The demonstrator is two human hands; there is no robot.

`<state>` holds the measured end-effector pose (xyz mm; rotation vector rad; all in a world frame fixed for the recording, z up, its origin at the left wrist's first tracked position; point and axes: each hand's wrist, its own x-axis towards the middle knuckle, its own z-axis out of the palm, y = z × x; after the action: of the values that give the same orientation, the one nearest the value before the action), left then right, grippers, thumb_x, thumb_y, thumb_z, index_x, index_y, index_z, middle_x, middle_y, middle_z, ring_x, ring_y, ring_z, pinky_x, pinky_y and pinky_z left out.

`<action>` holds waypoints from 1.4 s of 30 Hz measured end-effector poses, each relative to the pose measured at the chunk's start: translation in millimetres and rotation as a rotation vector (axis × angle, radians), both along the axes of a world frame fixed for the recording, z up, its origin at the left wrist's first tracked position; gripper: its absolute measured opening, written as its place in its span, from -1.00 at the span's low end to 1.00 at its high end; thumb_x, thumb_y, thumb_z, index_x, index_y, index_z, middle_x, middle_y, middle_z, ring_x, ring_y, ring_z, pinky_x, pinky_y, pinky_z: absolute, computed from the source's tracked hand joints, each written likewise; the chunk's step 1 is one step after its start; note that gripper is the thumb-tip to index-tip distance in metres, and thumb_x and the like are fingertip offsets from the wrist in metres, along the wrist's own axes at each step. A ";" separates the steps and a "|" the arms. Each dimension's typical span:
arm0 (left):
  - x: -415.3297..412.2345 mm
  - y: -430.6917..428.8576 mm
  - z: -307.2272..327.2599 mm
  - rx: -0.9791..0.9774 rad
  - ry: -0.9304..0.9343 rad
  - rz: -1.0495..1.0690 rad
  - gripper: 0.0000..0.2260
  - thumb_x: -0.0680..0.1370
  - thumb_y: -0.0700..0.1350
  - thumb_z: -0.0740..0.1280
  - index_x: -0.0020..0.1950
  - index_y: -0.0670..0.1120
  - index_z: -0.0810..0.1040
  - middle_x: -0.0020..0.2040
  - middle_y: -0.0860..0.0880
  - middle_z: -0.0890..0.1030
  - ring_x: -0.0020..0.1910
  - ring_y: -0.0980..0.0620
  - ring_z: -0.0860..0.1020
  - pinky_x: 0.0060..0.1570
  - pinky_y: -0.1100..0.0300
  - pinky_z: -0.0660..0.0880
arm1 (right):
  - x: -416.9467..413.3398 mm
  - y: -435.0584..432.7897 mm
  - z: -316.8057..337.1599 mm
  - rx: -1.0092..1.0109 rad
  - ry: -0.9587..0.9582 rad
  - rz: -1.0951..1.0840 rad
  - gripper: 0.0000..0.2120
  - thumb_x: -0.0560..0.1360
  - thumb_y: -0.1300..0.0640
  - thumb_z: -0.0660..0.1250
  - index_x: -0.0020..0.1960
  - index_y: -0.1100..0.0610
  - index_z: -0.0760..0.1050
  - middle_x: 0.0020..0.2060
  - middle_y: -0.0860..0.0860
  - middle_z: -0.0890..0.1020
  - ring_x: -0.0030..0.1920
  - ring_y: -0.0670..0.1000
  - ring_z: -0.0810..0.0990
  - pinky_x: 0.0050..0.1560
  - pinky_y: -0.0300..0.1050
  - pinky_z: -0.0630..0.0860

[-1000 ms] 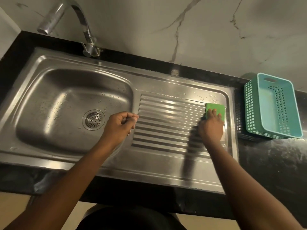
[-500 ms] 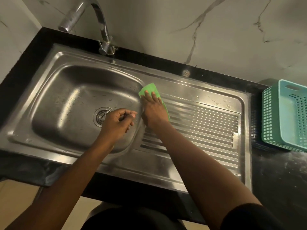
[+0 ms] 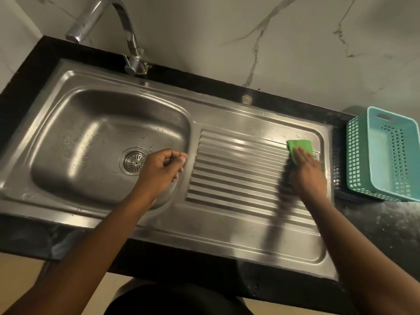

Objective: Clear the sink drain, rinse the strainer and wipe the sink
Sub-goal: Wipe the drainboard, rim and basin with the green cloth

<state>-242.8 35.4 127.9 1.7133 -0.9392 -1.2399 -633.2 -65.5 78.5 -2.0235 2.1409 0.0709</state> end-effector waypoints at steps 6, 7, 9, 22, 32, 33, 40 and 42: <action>10.1 4.1 0.4 0.002 0.011 0.015 -0.88 0.65 -0.18 0.39 0.10 -0.17 0.71 -0.20 -0.17 0.66 -0.28 -0.03 0.54 -0.22 0.13 0.52 | 3.8 -22.6 -9.6 -0.010 -0.022 -0.251 -0.48 0.56 0.23 0.22 0.49 0.34 0.32 0.54 0.32 0.34 0.55 0.37 0.27 0.52 0.33 0.26; 12.9 4.9 0.2 0.001 0.003 0.014 -0.88 0.65 -0.19 0.39 0.11 -0.16 0.71 -0.20 -0.17 0.66 -0.29 -0.01 0.54 -0.23 0.13 0.52 | 13.6 -29.0 -10.1 -0.006 -0.042 -0.305 -0.49 0.59 0.21 0.20 0.50 0.36 0.31 0.55 0.33 0.32 0.55 0.38 0.25 0.54 0.32 0.24; 16.2 6.4 -0.3 -0.001 0.005 0.013 -0.88 0.65 -0.20 0.39 0.11 -0.16 0.71 -0.21 -0.15 0.66 -0.30 0.02 0.55 -0.25 0.18 0.53 | 33.1 -41.2 -11.6 -0.017 -0.068 -0.362 -0.50 0.61 0.22 0.19 0.51 0.37 0.30 0.55 0.35 0.30 0.57 0.40 0.21 0.58 0.28 0.19; 18.4 3.7 7.4 -0.003 -0.009 0.037 -0.86 0.66 -0.23 0.37 0.13 -0.23 0.69 -0.19 -0.20 0.63 -0.26 -0.05 0.53 -0.24 0.15 0.51 | 267.2 -27.4 -14.1 0.110 -0.323 0.338 -0.31 0.64 0.12 0.19 0.69 0.15 -0.01 0.69 0.09 0.02 0.68 0.13 -0.11 0.68 0.13 -0.07; 2.7 2.5 3.1 0.010 0.009 0.036 -0.85 0.66 -0.24 0.37 0.16 -0.24 0.69 -0.18 -0.22 0.63 -0.26 -0.09 0.52 -0.24 0.15 0.49 | 97.1 -27.4 -13.5 -0.033 -0.155 0.241 -0.38 0.58 0.25 0.20 0.63 0.12 0.23 0.62 0.09 0.28 0.63 0.16 0.23 0.58 0.18 0.28; 1.2 2.4 2.4 0.011 0.008 0.033 -0.85 0.65 -0.24 0.37 0.15 -0.24 0.70 -0.19 -0.22 0.63 -0.27 -0.07 0.52 -0.25 0.17 0.49 | 76.0 -29.0 -12.9 -0.038 -0.108 0.193 -0.39 0.59 0.23 0.20 0.63 0.13 0.23 0.62 0.10 0.28 0.62 0.17 0.23 0.59 0.20 0.25; 1.5 -1.3 -3.0 0.015 0.023 0.037 -0.87 0.65 -0.24 0.38 0.11 -0.19 0.71 -0.22 -0.19 0.64 -0.28 -0.10 0.51 -0.26 0.15 0.48 | -16.5 -49.0 -3.1 -0.057 0.133 -0.081 -0.59 0.56 0.16 0.19 0.41 0.10 0.39 0.49 0.08 0.47 0.49 0.34 0.36 0.43 0.31 0.36; 5.4 -0.8 -4.5 0.016 0.023 0.037 -0.87 0.65 -0.24 0.37 0.11 -0.19 0.71 -0.22 -0.20 0.64 -0.28 -0.11 0.51 -0.26 0.15 0.49 | -5.4 -54.8 -7.3 -0.116 0.025 -0.203 -0.62 0.54 0.22 0.20 0.35 0.17 0.47 0.42 0.15 0.53 0.36 0.37 0.45 0.34 0.23 0.46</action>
<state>-237.5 34.6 123.4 1.7186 -0.8820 -1.2431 -638.6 -120.3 71.2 -1.8601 2.4046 -0.0580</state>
